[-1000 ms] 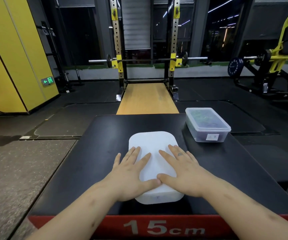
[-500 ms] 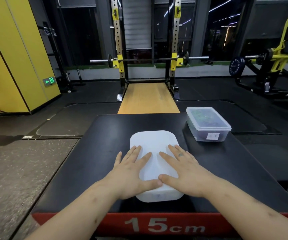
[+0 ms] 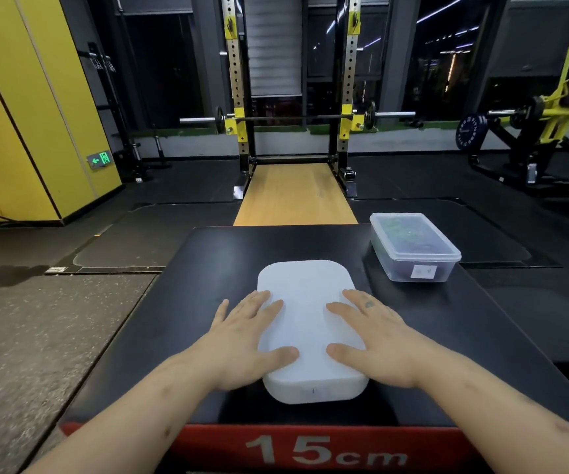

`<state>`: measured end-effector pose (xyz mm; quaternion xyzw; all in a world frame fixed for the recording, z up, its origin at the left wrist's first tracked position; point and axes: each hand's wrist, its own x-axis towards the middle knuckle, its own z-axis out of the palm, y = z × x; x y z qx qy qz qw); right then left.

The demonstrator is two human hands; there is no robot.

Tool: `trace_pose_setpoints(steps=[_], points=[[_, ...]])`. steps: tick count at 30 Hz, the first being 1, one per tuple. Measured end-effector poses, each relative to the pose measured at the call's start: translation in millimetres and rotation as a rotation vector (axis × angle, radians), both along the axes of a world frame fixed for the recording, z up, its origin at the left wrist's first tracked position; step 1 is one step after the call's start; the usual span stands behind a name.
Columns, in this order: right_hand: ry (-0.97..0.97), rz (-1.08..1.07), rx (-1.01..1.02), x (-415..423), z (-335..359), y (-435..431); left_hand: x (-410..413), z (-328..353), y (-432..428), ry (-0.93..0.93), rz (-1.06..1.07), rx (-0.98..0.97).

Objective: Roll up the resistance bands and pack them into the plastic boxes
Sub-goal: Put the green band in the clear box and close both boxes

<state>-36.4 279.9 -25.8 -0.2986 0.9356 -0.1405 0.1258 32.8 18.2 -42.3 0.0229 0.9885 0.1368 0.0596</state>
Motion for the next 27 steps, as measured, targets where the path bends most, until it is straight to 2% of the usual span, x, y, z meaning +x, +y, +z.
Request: trace_pose_setpoints(steps=[3, 5, 8, 16, 21, 27], points=[[0.056, -0.072, -0.048, -15, 6, -11, -17, 12, 2, 0.034, 0.076, 0.002], [0.06, -0.08, 0.011, -24, 6, -19, -29, 15, 4, -0.009, 0.119, 0.007], [0.024, -0.052, 0.097, -29, 1, -26, -41, 10, 4, -0.058, 0.112, -0.002], [0.002, -0.053, 0.104, -32, -1, -28, -47, -3, 0, -0.032, 0.081, 0.005], [0.023, -0.03, 0.08, -29, -1, -22, -40, 2, 2, -0.016, 0.103, 0.01], [0.082, 0.044, 0.06, -11, -7, 2, -1, 7, 13, -0.011, 0.031, -0.038]])
